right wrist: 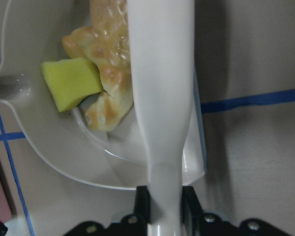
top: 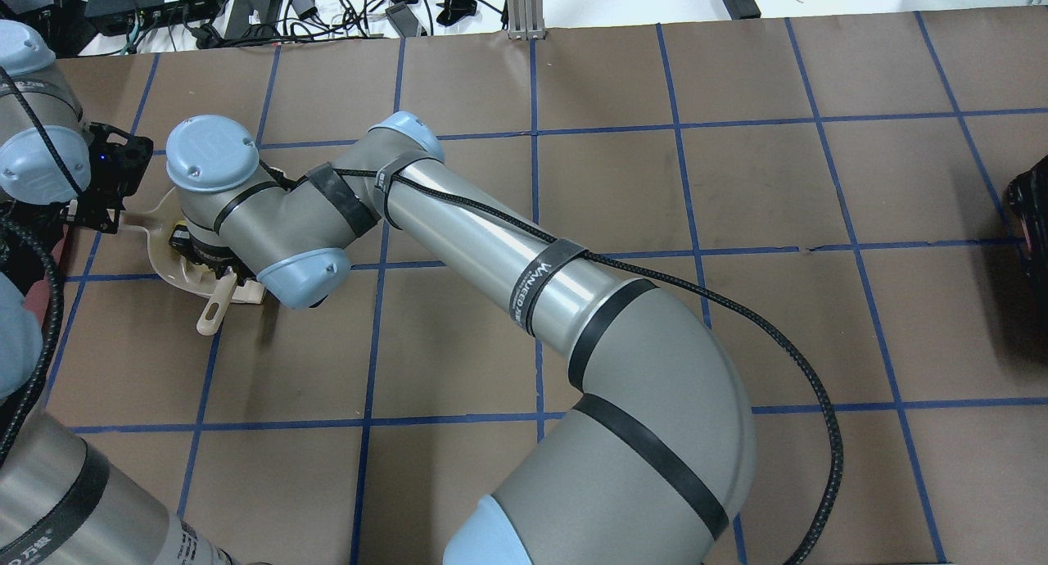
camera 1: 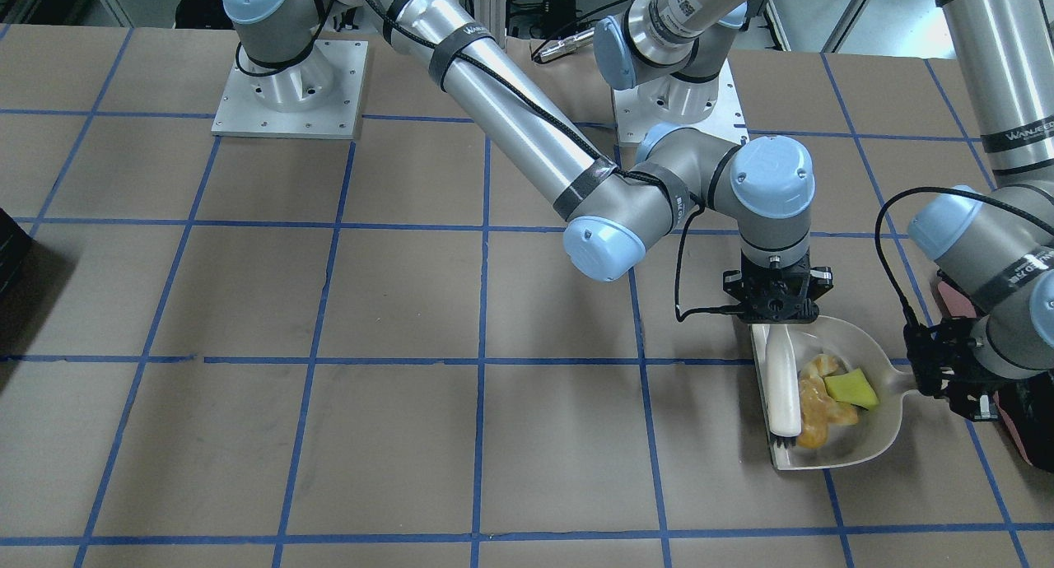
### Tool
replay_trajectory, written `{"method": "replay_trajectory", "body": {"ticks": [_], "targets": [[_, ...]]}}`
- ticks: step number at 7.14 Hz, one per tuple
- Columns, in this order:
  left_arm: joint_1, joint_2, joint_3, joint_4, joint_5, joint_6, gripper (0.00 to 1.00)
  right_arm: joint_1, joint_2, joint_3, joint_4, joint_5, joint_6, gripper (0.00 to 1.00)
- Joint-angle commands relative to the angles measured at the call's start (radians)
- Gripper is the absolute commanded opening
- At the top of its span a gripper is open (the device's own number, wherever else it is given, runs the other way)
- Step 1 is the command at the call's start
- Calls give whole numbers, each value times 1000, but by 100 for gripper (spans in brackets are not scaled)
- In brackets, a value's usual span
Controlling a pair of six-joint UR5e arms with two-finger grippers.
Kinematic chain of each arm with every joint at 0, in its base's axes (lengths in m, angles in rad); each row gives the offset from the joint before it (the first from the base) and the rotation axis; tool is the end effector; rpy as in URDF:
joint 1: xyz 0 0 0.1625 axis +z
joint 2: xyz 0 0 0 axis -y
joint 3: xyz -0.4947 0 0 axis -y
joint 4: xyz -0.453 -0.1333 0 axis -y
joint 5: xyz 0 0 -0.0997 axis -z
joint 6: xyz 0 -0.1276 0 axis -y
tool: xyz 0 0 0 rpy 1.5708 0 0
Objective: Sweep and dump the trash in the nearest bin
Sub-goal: 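Sweep the sponge, bread and potato into the dustpan with the right gripper's brush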
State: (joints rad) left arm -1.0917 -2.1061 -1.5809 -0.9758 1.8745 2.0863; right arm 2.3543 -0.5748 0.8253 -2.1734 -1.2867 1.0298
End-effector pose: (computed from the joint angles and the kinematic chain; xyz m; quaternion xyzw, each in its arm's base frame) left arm 0.2591 -0.7052 0.2363 0.7088 0.6886 0.1380 0.0665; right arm 0.8184 -0.5820 0.2386 0.0951 0.9703 0.0029 0.2224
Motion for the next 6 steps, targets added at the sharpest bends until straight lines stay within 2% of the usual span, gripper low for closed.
{"method": "replay_trajectory", "body": {"ticks": [1,3,4,6], "targets": [[0,0,1,0,-2,0,0,13,35,-78,-5,39,18,0],[0,0,1,0,-2,0,0,13,36,-83,-18,88,23,0],[0,-2,1,0,-3,0,0,13,26,-81,-29,90,23,0],[0,-6,1,2,-6,0,0,13,1,-60,26,73,10,0]]}}
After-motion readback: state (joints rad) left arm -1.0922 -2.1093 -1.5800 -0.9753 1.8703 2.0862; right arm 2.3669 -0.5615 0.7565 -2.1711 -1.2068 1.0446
